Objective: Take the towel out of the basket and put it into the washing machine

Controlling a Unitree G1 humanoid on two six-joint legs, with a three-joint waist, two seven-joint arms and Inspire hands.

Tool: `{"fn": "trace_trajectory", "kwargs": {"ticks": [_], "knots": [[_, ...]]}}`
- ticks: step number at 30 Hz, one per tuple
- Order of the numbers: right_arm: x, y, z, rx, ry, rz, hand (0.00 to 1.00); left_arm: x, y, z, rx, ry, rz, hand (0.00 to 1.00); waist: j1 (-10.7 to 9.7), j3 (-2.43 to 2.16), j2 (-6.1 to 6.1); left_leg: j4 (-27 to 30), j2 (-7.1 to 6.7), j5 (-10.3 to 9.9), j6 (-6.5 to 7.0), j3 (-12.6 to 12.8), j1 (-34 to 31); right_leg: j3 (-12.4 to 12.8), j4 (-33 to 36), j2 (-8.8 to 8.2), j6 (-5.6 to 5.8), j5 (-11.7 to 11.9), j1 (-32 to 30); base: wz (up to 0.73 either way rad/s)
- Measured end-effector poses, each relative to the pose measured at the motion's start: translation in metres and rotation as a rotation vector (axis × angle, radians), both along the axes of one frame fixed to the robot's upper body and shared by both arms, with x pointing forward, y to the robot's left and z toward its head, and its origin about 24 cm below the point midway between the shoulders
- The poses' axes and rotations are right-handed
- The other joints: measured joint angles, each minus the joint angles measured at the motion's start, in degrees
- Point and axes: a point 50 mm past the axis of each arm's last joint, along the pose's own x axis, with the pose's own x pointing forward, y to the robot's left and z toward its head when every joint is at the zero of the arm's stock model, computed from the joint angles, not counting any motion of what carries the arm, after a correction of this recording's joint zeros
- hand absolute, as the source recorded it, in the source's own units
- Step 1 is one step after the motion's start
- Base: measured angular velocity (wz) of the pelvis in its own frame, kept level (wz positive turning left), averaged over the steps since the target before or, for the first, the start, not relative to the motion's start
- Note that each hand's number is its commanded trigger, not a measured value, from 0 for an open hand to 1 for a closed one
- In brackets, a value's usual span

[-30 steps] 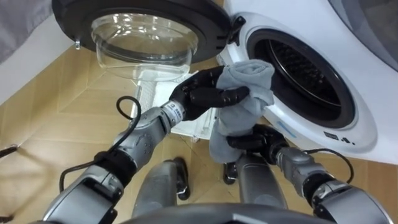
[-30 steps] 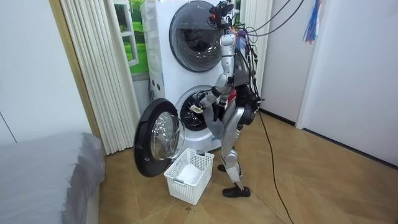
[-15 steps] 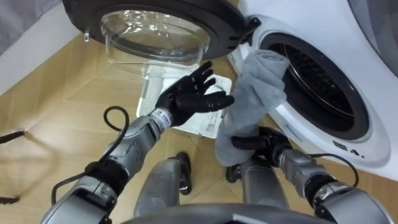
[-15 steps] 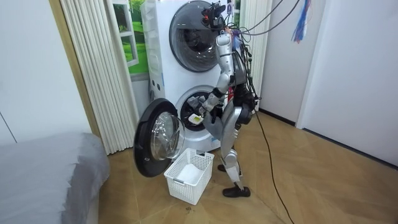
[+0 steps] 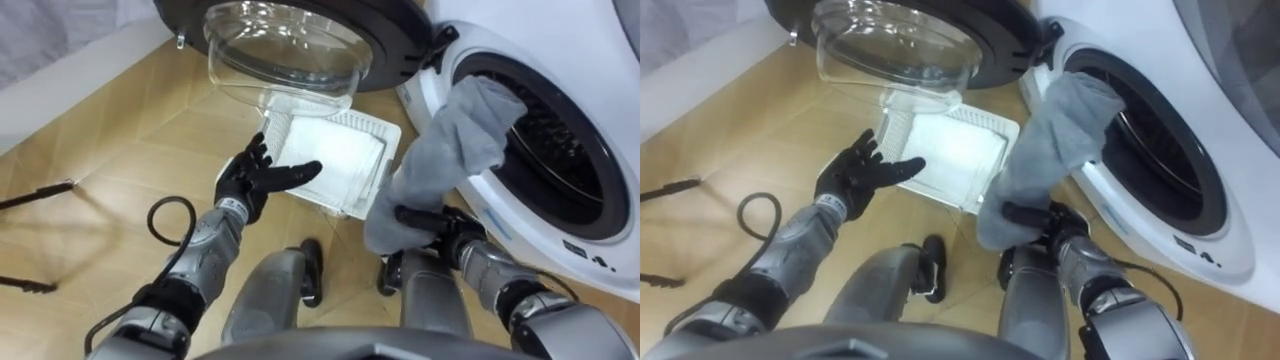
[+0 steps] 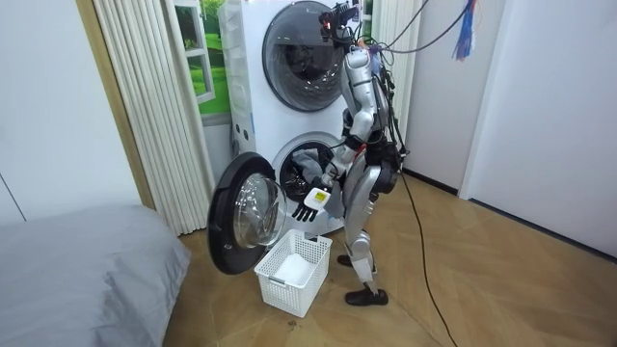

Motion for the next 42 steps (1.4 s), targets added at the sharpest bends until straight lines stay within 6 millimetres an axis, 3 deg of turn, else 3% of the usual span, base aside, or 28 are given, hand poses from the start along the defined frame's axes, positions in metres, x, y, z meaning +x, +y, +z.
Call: {"fn": "trace_trajectory", "kwargs": {"ticks": [10, 19, 26, 31, 36, 42], "knots": [[0.004, -0.005, 0.003, 0.144, -0.010, -0.206, 1.00, 0.002, -0.003, 0.000, 0.022, 0.045, -0.011, 0.00, 0.1, -0.10, 0.08, 1.3, -0.33, 0.2, 0.28, 0.0, -2.1, -0.8, 1.3, -0.87, 0.07, 0.0, -1.8, 0.04], [0.008, -0.007, 0.005, 0.387, -0.064, -0.543, 1.00, -0.003, -0.007, -0.004, 0.050, 0.094, -0.019, 0.00, 0.1, -0.28, 0.76, 2.1, -0.25, 0.3, 0.45, 0.1, -2.6, -1.1, 1.5, -1.00, 0.07, 0.0, -1.7, 0.02], [0.014, -0.037, 0.016, 0.413, -0.138, -0.701, 1.00, 0.000, -0.002, 0.001, 0.074, 0.083, 0.020, 0.00, -0.1, -0.44, 0.74, 2.4, -1.26, 0.5, 0.65, 1.0, -3.8, -0.4, 4.8, -2.66, -0.17, -0.6, -4.5, 0.01], [0.036, -0.052, 0.035, 0.430, -0.187, -0.783, 1.00, 0.003, 0.013, 0.011, 0.099, 0.032, 0.069, 0.00, -0.8, -0.38, -1.06, 2.6, -2.25, 1.1, 1.06, 2.5, -4.8, 1.3, 7.3, -4.02, 0.10, -1.3, -6.9, 0.02], [0.066, -0.048, 0.055, 0.466, -0.207, -0.791, 1.00, 0.006, 0.031, 0.018, 0.147, -0.001, 0.149, 0.00, -2.9, -0.49, -4.26, 4.1, -2.10, 1.2, 1.55, 3.5, -6.0, 0.9, 7.8, -4.42, 0.38, -1.2, -7.8, 0.05], [0.074, -0.053, 0.063, 0.495, -0.180, -0.909, 1.00, 0.007, 0.035, 0.019, 0.199, -0.010, 0.165, 0.00, -3.7, -0.38, -5.15, 5.2, -2.55, 1.0, 2.60, 3.4, -7.4, 0.4, 8.6, -5.71, 1.27, -1.3, -8.5, 0.11]]}}
